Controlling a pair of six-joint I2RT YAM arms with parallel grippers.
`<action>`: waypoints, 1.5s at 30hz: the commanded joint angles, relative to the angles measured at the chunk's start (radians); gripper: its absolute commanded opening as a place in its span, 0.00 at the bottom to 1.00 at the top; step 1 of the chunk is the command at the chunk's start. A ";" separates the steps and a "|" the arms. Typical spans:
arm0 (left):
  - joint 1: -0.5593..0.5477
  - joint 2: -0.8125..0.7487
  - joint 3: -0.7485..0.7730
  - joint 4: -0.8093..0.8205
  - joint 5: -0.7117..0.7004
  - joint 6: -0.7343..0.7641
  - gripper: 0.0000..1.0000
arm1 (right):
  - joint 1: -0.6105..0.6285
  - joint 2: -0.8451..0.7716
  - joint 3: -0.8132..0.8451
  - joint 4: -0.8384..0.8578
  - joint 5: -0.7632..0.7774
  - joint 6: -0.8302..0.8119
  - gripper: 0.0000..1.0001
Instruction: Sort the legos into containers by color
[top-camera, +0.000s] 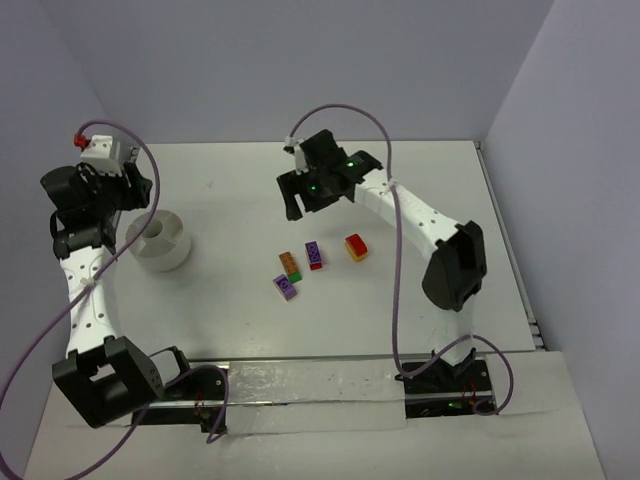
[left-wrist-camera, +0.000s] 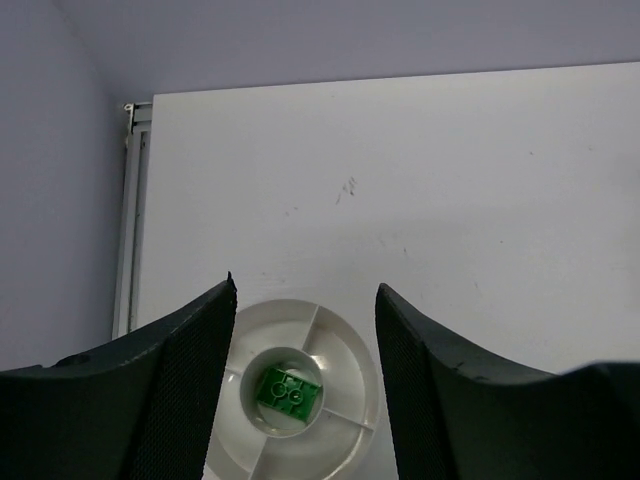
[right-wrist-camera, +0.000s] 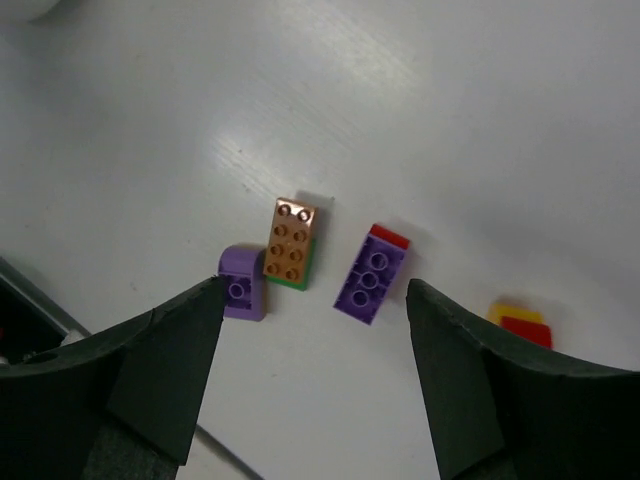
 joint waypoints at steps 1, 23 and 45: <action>-0.060 -0.070 0.001 -0.032 -0.066 0.004 0.66 | 0.041 0.125 0.116 -0.187 0.019 0.108 0.78; -0.234 -0.159 -0.068 -0.029 -0.181 0.070 0.71 | 0.061 0.286 0.102 -0.227 0.077 0.144 0.73; -0.234 -0.152 -0.069 -0.032 -0.168 0.041 0.71 | 0.195 0.399 0.282 -0.230 0.091 0.162 0.71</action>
